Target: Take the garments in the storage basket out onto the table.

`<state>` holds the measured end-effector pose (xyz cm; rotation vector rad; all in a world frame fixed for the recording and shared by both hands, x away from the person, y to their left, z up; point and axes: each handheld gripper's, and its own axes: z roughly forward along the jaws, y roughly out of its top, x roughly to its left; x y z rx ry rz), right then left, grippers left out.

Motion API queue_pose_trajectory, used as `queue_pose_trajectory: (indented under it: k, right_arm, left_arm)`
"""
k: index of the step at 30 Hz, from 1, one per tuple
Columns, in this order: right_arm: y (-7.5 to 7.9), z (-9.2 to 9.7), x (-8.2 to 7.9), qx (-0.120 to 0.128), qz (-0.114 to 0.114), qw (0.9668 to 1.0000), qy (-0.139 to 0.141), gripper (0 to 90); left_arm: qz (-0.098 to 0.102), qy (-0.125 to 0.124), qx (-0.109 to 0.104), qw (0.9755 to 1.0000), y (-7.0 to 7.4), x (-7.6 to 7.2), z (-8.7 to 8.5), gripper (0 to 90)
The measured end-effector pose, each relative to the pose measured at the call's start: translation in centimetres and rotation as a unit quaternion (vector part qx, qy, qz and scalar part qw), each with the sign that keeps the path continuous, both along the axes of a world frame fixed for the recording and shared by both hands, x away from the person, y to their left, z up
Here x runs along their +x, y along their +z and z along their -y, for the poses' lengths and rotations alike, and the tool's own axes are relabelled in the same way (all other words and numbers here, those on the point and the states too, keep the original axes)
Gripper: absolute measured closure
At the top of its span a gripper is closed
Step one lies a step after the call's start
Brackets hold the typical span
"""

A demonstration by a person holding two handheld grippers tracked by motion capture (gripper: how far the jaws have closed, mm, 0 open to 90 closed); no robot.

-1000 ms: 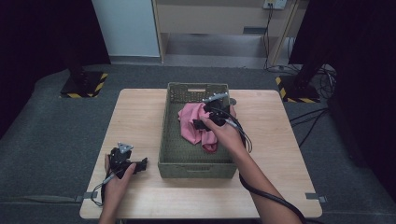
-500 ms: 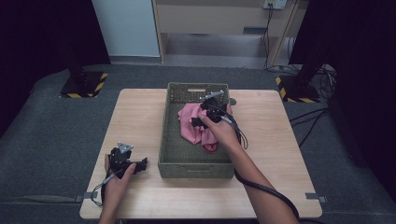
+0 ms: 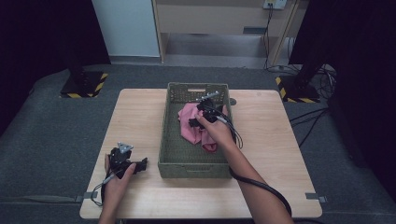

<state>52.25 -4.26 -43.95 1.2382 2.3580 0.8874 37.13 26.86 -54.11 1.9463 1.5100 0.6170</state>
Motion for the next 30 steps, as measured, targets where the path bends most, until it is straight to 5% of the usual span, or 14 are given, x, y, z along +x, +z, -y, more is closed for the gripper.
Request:
queue_pose_trajectory:
  k: [30]
  right_arm:
    - [-3.2,-1.9,1.4,-0.013,-0.035,0.9992,-0.016,1.8]
  left_arm:
    - [0.0,0.0,0.001,1.0,0.0,0.0,0.0,0.0]
